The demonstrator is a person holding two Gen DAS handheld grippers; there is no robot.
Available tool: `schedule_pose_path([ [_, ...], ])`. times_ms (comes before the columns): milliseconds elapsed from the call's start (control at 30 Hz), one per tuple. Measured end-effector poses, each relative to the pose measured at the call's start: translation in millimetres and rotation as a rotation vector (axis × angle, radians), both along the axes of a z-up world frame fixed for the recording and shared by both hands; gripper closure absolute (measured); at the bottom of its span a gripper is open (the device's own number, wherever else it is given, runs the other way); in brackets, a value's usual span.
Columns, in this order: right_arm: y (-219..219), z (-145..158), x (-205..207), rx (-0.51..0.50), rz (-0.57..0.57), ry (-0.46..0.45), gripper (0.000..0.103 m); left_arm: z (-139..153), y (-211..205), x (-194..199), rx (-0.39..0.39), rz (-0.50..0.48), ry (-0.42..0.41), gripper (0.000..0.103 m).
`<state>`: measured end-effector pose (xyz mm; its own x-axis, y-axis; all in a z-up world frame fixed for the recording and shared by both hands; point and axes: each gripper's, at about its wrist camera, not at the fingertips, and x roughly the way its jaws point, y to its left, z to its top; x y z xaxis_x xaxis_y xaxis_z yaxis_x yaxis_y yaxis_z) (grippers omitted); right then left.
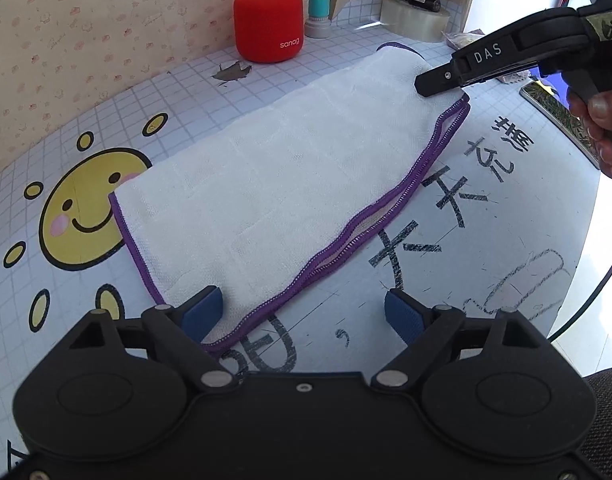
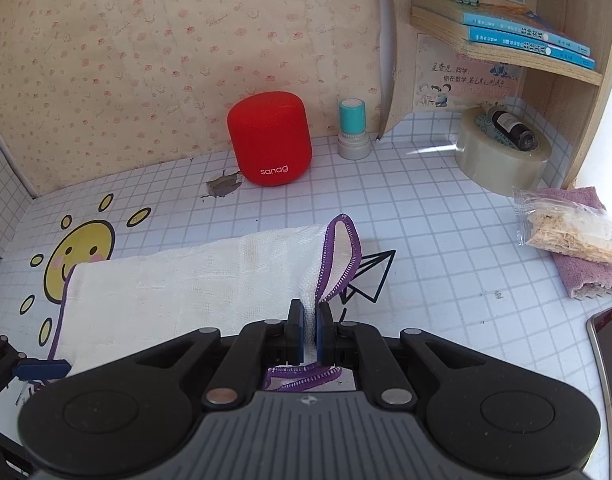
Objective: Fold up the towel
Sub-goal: 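Lift the held corner with the right gripper and carry it across the strip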
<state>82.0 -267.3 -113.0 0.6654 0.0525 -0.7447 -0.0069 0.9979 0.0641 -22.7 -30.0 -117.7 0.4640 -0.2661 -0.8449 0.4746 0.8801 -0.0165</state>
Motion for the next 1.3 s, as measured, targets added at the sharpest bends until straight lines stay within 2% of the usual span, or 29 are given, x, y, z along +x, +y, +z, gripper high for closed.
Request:
schedule_pose_path([
  [133, 10, 11, -2, -0.027, 0.043, -0.028, 0.098, 0, 3, 1, -0.037, -0.006, 0.036, 0.014],
  [367, 39, 30, -6, -0.070, 0.137, -0.081, 0.098, 2, 6, -1, -0.045, 0.016, 0.024, 0.014],
  [733, 96, 42, -14, -0.114, 0.309, -0.129, 0.098, 8, 19, -6, -0.053, 0.064, 0.016, 0.014],
  [1000, 130, 40, -12, -0.121, 0.413, -0.118, 0.098, 1, 28, -10, -0.107, 0.089, 0.039, 0.014],
  [1300, 160, 27, -7, -0.114, 0.517, -0.069, 0.098, -1, 25, -14, -0.087, 0.069, 0.019, 0.014],
])
